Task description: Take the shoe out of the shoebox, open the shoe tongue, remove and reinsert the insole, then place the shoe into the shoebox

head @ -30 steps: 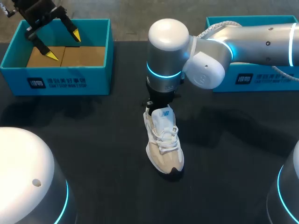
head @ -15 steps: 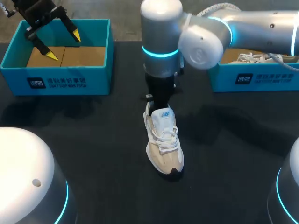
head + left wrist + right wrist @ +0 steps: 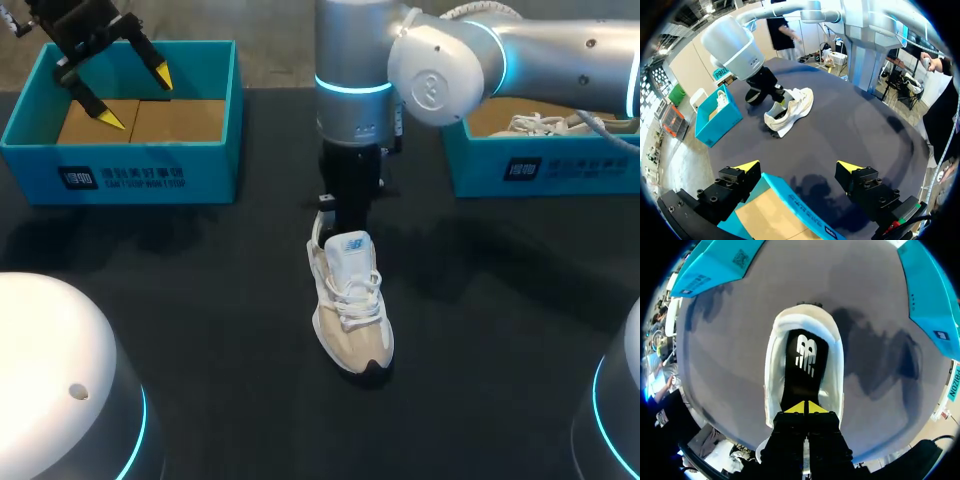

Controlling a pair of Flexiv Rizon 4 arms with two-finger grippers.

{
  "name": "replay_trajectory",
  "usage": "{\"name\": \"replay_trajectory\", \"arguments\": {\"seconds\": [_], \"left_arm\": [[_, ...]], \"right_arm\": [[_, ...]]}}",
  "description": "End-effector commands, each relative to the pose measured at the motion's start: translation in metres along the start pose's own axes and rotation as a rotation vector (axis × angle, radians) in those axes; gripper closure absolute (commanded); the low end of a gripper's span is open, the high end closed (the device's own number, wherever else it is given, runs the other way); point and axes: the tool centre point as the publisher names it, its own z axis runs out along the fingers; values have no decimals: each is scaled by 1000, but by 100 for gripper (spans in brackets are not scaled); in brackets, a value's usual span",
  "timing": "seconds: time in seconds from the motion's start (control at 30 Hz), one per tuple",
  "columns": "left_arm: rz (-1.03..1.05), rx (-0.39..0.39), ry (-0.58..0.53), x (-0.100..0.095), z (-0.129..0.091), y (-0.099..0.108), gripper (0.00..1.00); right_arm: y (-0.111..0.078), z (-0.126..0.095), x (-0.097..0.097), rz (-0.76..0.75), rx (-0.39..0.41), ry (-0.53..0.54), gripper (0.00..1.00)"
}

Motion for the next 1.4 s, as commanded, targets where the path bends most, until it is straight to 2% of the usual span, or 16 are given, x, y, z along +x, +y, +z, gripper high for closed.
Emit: {"name": "replay_trajectory", "arguments": {"seconds": [0.03, 0.07, 0.33, 0.7, 0.8, 1.0, 1.4], "left_arm": [[0, -3, -1, 1, 0, 0, 0], [0, -3, -1, 1, 0, 0, 0], [0, -3, -1, 1, 0, 0, 0], [0, -3, -1, 1, 0, 0, 0], [0, -3, -1, 1, 0, 0, 0], [0, -3, -1, 1, 0, 0, 0], [0, -3, -1, 1, 0, 0, 0]], "right_arm": [[-1, 7, -1, 10, -1, 10, 8], [-1, 7, -1, 14, -2, 8, 0], [-2, 8, 1, 16, 0, 11, 0], [-4, 13, 3, -11, 59, 5, 0], [-2, 5, 6, -12, 33, -20, 0], [-6, 4, 8, -15, 61, -18, 0], [-30, -24, 17, 53, -61, -41, 0]]}}
